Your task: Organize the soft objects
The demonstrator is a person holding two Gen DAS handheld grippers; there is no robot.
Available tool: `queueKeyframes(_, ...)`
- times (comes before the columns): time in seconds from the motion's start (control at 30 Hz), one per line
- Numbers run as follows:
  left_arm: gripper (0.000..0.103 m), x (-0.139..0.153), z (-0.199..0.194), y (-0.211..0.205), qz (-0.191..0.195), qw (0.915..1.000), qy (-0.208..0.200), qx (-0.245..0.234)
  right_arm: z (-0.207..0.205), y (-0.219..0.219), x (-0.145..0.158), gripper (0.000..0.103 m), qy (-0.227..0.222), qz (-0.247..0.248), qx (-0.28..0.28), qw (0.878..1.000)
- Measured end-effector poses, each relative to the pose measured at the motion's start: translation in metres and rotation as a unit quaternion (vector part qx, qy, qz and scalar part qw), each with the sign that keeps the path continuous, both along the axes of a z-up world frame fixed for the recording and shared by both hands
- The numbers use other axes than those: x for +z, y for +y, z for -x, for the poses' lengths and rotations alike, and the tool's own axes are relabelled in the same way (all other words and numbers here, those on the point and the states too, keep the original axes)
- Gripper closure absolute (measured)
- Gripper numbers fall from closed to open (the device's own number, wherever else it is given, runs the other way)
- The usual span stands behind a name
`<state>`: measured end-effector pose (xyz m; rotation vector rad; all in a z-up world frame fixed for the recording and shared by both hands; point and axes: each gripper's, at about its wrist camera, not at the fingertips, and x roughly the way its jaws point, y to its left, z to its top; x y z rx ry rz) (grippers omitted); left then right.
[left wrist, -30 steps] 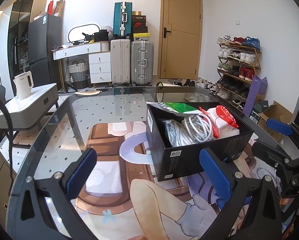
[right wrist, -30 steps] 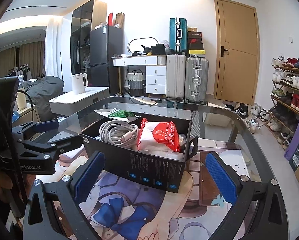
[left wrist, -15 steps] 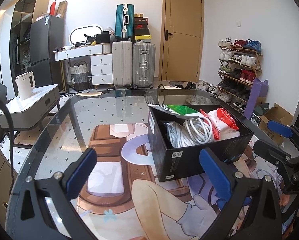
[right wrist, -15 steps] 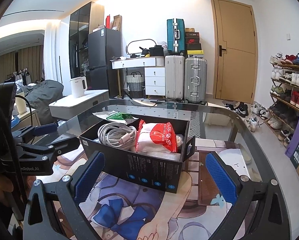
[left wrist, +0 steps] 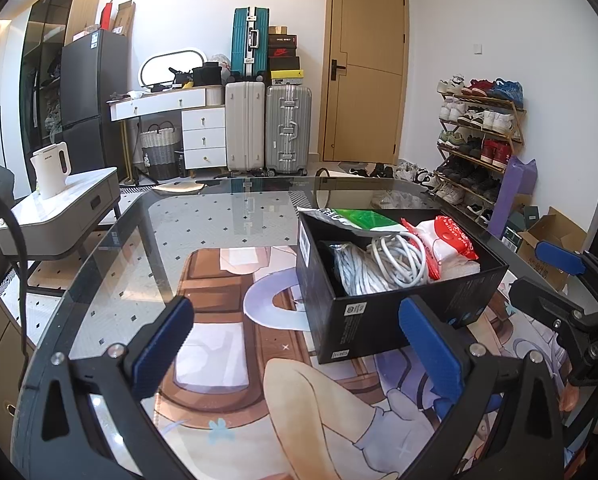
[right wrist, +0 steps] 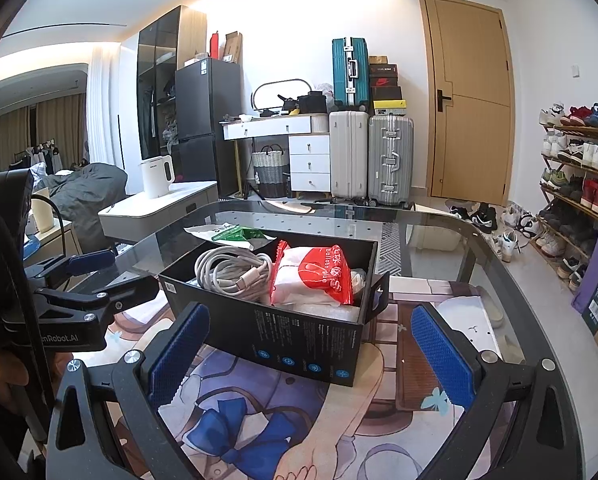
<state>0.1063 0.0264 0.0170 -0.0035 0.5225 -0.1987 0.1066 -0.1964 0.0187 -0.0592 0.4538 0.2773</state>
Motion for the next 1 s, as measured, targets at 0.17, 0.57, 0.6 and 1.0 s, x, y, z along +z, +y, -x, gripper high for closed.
queueKeyframes(0.17,0.0,0.0001,-0.0001,-0.0001,0.0,1.0,0.0,0.0,-0.0006,0.0016,-0.0004,0.001,-0.001,0.001,0.0,1.0)
queueKeyframes(0.57,0.0,0.0003,-0.0002,0.0002,0.0,1.0,0.0,0.0,-0.0007,0.0016,-0.0007,0.001,0.0,0.002,0.0,1.0)
queueKeyframes(0.6,0.0,0.0003,-0.0001,0.0003,0.0,1.0,-0.001,0.0,-0.0006,0.0016,-0.0007,0.001,-0.001,0.001,0.0,1.0)
queueKeyframes(1.0,0.0,-0.0007,-0.0007,-0.0003,-0.001,1.0,0.002,0.007,-0.0015,0.0022,0.0003,0.001,-0.001,0.001,0.001,1.0)
